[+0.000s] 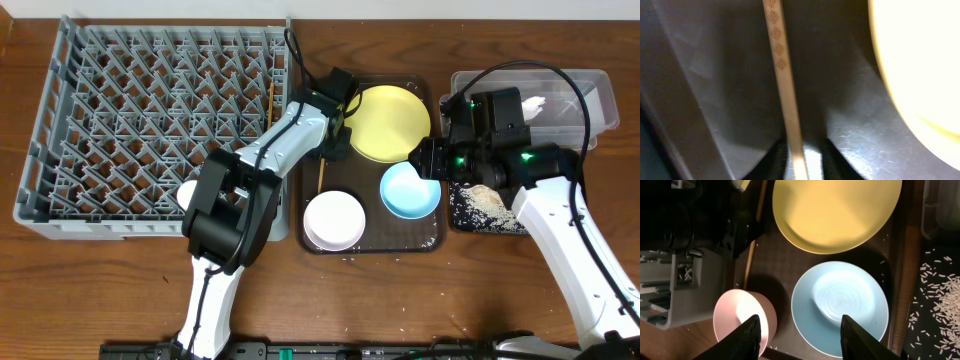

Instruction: Sort waste into correct bins and load items into the dishwasher

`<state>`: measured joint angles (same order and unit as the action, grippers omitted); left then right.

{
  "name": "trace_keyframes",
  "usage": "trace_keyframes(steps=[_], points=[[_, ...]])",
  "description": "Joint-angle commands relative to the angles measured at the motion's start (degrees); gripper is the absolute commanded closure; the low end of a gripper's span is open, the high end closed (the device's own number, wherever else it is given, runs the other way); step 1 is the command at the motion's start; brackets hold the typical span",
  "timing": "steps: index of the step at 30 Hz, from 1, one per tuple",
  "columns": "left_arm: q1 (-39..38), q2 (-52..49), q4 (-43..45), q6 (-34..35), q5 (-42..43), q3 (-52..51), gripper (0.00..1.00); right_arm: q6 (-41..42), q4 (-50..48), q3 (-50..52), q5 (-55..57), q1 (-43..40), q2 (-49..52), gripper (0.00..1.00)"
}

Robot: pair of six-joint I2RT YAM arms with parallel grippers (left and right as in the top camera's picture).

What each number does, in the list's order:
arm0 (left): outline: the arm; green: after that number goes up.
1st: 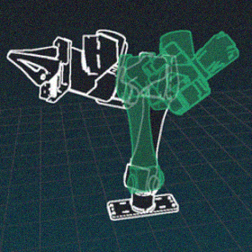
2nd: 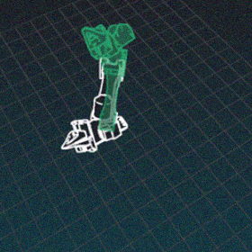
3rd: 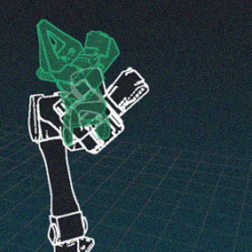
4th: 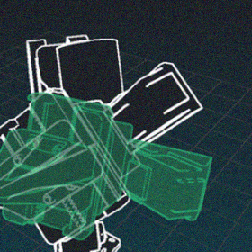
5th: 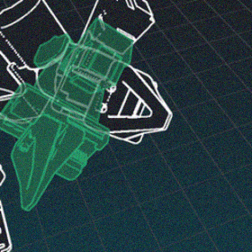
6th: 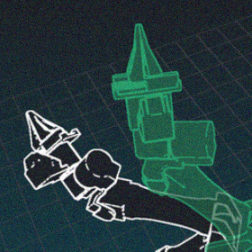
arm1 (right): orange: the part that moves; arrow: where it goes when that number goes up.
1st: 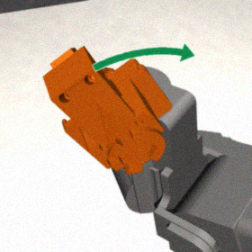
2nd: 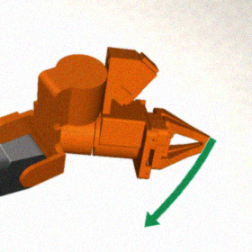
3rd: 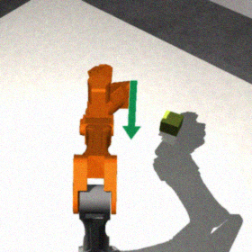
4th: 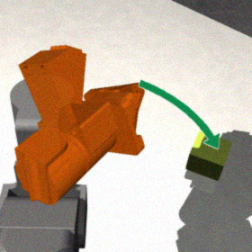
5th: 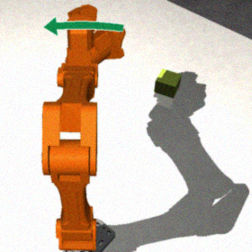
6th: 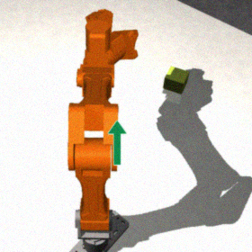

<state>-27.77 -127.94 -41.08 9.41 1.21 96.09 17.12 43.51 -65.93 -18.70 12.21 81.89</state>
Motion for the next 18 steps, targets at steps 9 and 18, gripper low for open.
trace_keyframes(steps=[9,18], points=[[0.46,0.83,-1.62,0.94,0.74,0.92,0.92,-0.90,0.02,0.17,-0.66,-0.13,-0.09,0.51],[2.71,14.08,-2.25,0.92,0.66,0.92,0.92,-0.90,0.04,0.17,-0.66,-0.13,-0.09,0.51]])
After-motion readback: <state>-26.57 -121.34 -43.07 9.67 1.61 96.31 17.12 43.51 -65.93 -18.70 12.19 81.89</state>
